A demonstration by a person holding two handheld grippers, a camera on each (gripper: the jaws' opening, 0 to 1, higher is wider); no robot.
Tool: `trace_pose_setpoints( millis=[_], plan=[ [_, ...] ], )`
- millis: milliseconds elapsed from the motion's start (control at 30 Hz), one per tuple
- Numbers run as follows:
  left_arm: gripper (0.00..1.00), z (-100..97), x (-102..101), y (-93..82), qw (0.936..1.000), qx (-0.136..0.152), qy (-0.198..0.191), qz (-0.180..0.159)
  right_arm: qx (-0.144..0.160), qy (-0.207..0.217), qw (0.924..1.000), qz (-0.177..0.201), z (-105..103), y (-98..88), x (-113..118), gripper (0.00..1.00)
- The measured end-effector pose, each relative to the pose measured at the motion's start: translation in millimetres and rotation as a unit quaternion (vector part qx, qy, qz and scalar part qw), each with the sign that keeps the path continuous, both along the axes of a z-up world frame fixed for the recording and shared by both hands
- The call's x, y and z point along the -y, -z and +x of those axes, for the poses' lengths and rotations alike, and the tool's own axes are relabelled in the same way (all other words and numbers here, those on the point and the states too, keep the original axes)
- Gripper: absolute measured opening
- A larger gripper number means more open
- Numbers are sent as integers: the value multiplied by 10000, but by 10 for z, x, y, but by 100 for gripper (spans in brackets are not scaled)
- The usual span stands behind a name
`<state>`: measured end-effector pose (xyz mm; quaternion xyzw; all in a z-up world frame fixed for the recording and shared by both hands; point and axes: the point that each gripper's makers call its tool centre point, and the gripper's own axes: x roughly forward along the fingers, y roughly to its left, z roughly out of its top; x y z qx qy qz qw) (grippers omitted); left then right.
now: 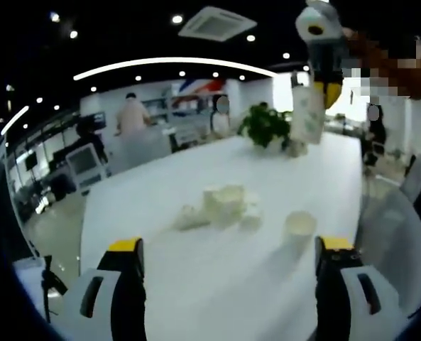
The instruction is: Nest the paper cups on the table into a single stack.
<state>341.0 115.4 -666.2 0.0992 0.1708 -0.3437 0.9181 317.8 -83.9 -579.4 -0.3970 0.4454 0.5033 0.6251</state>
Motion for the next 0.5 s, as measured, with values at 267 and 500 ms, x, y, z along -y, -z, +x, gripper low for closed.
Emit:
trace_pose_setpoints(
  millis=[267, 500],
  plan=[
    [99, -37, 61, 55, 10000, -17, -27, 13, -189, 62, 9998, -91, -75, 325, -53, 0],
    [99, -16, 81, 35, 9999, -10, -132, -80, -311, 142, 9993, -151, -91, 516, -110, 0]
  ],
)
